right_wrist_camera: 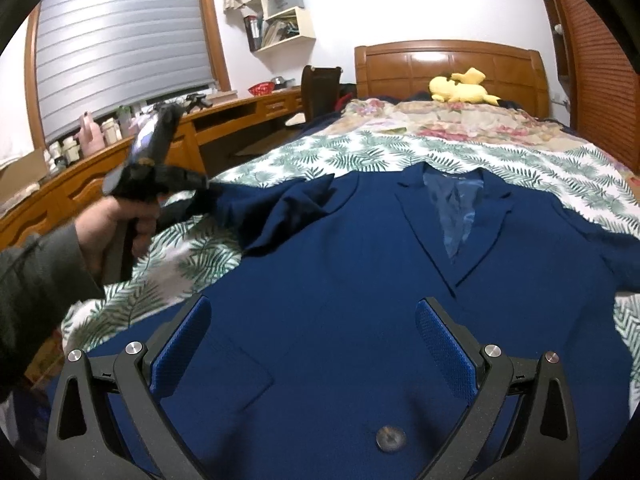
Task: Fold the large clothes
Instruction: 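Carry the sleeve across the blazer front with the left tool and release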
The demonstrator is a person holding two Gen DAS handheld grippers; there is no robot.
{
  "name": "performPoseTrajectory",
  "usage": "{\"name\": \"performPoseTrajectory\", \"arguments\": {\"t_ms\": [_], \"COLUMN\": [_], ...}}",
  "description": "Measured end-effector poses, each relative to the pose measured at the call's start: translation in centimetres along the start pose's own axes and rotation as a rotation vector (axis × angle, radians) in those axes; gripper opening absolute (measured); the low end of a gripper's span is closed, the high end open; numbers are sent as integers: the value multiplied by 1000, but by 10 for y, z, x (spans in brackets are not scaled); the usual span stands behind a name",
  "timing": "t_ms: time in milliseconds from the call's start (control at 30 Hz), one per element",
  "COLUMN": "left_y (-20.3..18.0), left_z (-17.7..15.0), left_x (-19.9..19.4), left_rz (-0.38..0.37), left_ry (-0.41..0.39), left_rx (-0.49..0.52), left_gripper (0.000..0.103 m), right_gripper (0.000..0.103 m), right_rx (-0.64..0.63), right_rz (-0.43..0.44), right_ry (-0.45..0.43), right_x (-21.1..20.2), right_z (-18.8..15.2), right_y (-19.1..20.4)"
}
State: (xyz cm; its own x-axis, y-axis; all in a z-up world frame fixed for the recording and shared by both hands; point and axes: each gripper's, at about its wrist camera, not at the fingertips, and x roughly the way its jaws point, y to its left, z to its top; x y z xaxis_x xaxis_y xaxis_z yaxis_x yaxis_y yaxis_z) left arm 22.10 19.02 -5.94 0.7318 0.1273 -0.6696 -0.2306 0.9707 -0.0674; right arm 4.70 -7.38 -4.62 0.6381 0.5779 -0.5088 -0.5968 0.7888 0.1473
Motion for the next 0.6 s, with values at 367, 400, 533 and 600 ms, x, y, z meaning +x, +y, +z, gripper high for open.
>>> {"name": "performPoseTrajectory", "arguments": {"t_ms": [367, 400, 533, 600], "left_y": [-108, -118, -149, -159], "left_z": [7, 4, -12, -22], "left_x": [-89, -97, -115, -120], "left_rz": [-115, -133, -169, -172], "left_ry": [-122, -132, -145, -141], "left_rx": [162, 172, 234, 262], "left_gripper": [0, 0, 0, 0], "right_gripper": [103, 103, 103, 103], "right_rx": [10, 15, 33, 25], "right_rz": [-64, -71, -93, -117], "right_ry": [-38, -41, -55, -54], "right_x": [-47, -50, -60, -62], "right_z": [0, 1, 1, -1], "right_y": [-19, -22, -35, -41]}}
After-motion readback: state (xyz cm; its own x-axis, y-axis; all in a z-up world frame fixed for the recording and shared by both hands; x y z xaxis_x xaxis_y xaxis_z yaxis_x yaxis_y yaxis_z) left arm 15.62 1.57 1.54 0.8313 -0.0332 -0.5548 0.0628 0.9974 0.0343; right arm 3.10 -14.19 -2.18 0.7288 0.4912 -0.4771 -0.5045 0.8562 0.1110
